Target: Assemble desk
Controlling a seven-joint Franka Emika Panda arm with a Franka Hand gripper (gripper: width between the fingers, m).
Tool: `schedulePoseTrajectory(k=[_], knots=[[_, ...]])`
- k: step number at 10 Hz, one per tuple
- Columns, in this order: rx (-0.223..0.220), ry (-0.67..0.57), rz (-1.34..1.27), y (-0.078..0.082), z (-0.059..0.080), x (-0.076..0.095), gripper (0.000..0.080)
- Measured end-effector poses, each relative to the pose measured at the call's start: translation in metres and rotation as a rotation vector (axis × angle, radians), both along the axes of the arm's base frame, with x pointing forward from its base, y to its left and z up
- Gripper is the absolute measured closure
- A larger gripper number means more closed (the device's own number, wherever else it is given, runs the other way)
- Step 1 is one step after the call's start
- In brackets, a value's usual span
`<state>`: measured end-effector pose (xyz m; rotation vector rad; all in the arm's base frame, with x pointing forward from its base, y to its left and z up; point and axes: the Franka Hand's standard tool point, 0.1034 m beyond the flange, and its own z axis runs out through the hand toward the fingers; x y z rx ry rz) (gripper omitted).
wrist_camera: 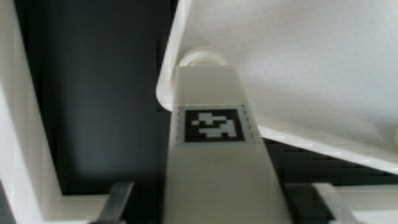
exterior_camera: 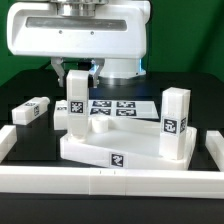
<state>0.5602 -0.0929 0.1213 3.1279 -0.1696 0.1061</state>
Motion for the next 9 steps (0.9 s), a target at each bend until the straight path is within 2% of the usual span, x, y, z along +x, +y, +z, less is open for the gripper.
schedulePoseTrajectory(k=[2, 9], knots=[[0.028, -0.046, -0.130, -0.0015, -0.0054, -0.0046, 0.0509], [0.108, -0.046, -0.648, 0.0038, -0.0061, -0.0032, 0.0509]])
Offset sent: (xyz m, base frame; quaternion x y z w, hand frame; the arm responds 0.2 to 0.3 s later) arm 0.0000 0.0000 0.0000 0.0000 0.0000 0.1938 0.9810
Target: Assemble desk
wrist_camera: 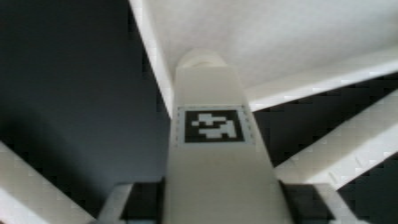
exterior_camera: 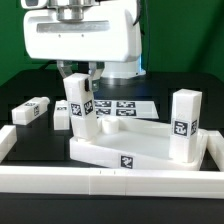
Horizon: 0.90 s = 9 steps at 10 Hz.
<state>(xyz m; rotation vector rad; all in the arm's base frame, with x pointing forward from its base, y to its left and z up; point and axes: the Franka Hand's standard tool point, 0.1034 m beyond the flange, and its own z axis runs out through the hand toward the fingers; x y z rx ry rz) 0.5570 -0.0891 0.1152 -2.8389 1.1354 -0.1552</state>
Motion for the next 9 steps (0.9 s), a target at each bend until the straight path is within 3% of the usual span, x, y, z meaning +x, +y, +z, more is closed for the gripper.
schedulePoseTrajectory(k=[6, 7, 8, 9], knots=[[0.141, -0.006, -0.537, 0.016, -0.003, 0.004, 0.0509], [0.143, -0.005, -0.544, 0.017, -0.003, 0.004, 0.0457], [0.139, -0.007, -0.517, 0.017, -0.003, 0.004, 0.0457], [0.133, -0.009, -0.480, 0.017, -0.004, 0.004, 0.0291]])
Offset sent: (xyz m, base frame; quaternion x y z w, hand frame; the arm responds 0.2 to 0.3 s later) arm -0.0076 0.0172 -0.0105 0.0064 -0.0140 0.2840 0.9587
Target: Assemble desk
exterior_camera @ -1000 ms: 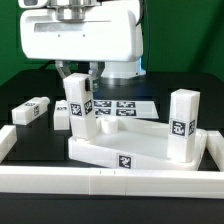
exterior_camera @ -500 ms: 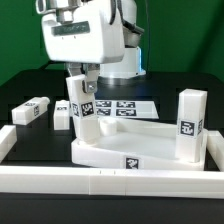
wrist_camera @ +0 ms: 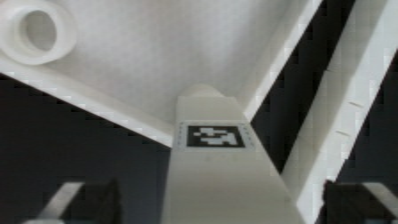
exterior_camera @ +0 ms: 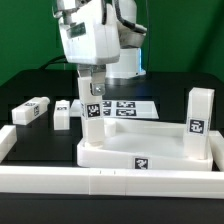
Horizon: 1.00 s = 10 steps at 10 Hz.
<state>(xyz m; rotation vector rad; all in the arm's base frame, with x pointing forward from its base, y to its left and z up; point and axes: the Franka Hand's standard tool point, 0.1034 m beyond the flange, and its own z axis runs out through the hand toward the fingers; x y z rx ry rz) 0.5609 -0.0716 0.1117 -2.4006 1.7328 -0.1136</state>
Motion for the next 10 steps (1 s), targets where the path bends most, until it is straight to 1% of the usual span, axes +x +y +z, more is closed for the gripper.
schedulePoseTrajectory(k=[1, 2, 3, 5, 7, 8, 9, 10], knots=[[-0.005, -0.002, 0.033, 0.0012, -0.0005, 0.0000, 0.0176], [-0.006, 0.003, 0.072, 0.0047, -0.0004, 0.0007, 0.0158], [-0.029, -0.012, 0.203, 0.0050, 0.0001, 0.0015, 0.0158], [-0.061, -0.035, 0.386, 0.0034, -0.0002, 0.0013, 0.0151], [-0.087, -0.046, 0.521, 0.0031, -0.0008, 0.0011, 0.0150], [-0.131, -0.052, 0.664, 0.0020, -0.0027, 0.0010, 0.0150], [-0.156, -0.055, 0.762, 0.0016, -0.0042, 0.0006, 0.0150], [-0.191, -0.062, 0.890, 0.0008, -0.0035, 0.0019, 0.0150]])
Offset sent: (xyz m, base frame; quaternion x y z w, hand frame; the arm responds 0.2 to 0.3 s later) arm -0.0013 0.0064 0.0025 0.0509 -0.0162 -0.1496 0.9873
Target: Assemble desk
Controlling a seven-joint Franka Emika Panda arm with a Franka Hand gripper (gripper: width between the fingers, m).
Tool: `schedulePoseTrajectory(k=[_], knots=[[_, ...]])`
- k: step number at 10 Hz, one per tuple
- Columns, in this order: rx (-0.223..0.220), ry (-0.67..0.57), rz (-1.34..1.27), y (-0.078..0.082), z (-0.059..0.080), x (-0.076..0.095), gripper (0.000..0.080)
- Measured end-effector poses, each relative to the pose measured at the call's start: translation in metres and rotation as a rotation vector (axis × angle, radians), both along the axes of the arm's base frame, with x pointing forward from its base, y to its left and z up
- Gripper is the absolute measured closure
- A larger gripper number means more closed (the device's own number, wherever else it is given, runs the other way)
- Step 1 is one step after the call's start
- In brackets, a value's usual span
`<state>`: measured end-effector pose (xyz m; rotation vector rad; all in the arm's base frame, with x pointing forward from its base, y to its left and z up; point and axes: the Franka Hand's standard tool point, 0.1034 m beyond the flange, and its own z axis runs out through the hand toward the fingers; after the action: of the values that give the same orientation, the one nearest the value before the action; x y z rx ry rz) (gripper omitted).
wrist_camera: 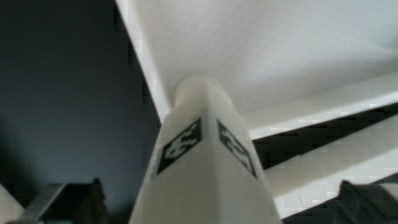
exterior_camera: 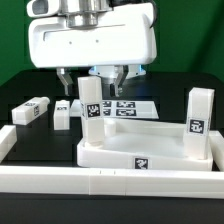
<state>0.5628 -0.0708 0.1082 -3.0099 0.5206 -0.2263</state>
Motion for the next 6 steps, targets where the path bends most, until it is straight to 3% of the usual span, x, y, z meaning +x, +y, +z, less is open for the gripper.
schedulePoseTrajectory(k=[3, 6], knots=[[-0.078, -0.008, 0.373, -0.0010, 0.0000, -0.0001, 0.0150], [-0.114, -0.013, 0.569, -0.0019, 0.0006, 0.0005, 0.0150]])
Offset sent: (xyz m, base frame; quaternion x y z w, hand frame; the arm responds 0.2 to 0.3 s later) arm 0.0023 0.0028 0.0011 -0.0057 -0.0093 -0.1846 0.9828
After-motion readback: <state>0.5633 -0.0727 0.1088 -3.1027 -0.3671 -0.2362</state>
